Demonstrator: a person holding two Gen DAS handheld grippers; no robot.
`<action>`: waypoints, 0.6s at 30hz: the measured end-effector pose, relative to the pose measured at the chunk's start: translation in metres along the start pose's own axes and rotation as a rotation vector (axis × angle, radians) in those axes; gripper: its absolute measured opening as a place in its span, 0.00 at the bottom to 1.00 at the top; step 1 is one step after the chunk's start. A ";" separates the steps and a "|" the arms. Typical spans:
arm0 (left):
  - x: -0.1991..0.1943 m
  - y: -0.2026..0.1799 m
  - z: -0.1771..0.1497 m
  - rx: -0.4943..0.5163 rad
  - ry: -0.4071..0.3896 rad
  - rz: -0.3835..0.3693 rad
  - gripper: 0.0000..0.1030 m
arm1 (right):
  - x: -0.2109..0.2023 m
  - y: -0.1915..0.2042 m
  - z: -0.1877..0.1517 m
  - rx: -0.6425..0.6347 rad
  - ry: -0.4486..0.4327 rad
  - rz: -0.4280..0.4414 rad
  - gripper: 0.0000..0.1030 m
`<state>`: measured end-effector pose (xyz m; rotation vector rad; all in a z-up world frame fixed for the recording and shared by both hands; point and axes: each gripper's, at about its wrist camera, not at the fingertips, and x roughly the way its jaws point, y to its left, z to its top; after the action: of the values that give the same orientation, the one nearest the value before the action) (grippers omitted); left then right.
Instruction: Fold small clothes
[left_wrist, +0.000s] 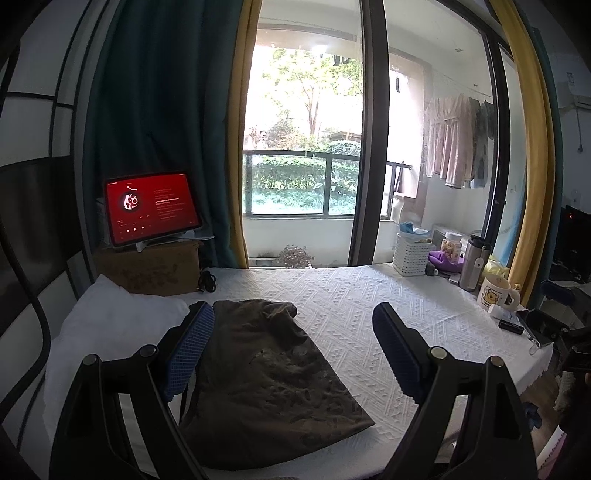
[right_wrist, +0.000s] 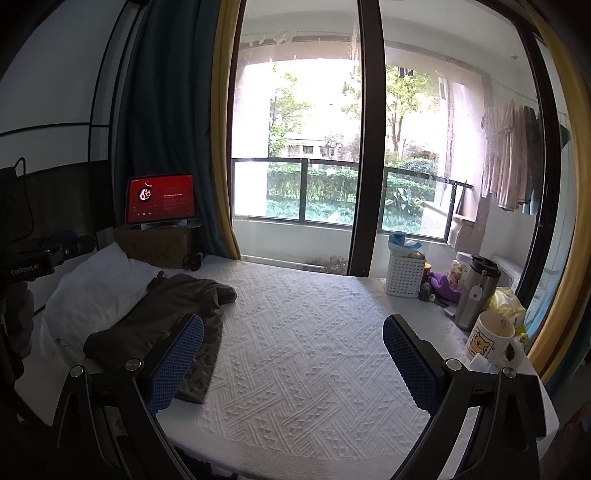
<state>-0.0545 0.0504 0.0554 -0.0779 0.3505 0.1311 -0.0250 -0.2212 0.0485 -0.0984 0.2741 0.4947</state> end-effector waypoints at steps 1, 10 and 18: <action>0.000 0.000 0.000 0.000 0.001 0.000 0.85 | 0.000 0.001 0.000 -0.001 0.000 0.000 0.96; 0.001 0.000 0.000 0.002 0.004 -0.006 0.85 | 0.003 -0.002 -0.002 0.004 0.012 -0.003 0.96; 0.002 0.000 0.000 0.004 0.008 -0.010 0.85 | 0.006 -0.002 -0.003 0.003 0.017 -0.004 0.96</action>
<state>-0.0525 0.0510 0.0546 -0.0759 0.3586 0.1201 -0.0199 -0.2208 0.0442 -0.1005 0.2910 0.4897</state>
